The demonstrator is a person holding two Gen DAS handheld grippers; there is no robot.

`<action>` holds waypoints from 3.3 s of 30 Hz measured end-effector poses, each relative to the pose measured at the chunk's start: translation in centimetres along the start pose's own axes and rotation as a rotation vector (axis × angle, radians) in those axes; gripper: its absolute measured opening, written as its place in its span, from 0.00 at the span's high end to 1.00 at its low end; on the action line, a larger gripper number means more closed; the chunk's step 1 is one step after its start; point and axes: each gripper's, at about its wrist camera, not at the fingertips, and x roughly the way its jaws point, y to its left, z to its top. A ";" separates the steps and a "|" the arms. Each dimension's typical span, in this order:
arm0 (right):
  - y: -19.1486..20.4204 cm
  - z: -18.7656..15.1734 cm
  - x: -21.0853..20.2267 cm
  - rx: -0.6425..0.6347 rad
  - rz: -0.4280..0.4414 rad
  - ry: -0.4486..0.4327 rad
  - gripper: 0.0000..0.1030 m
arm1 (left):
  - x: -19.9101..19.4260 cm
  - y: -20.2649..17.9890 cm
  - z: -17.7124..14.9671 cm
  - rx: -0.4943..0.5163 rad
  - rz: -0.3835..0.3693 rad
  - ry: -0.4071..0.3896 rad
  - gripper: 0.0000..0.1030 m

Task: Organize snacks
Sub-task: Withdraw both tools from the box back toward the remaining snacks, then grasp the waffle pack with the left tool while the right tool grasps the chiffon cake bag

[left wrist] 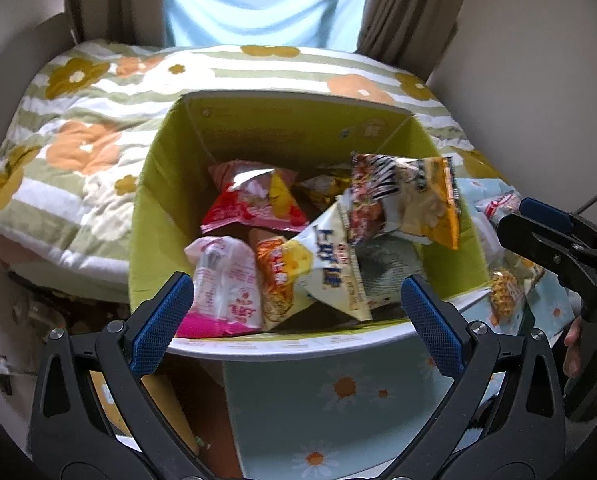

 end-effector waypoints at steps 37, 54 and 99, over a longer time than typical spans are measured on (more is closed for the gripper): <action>-31.4 -9.6 -11.7 0.061 -0.122 0.041 0.01 | 10.8 -33.9 -10.2 -0.155 -0.042 0.167 0.00; -35.3 -11.2 -3.3 0.088 -0.101 0.219 0.01 | 21.2 -36.4 -9.6 -0.168 0.062 0.302 0.00; -32.6 -14.8 -0.6 0.038 -0.148 0.301 0.38 | 18.5 -35.4 -10.3 0.012 0.074 0.236 0.24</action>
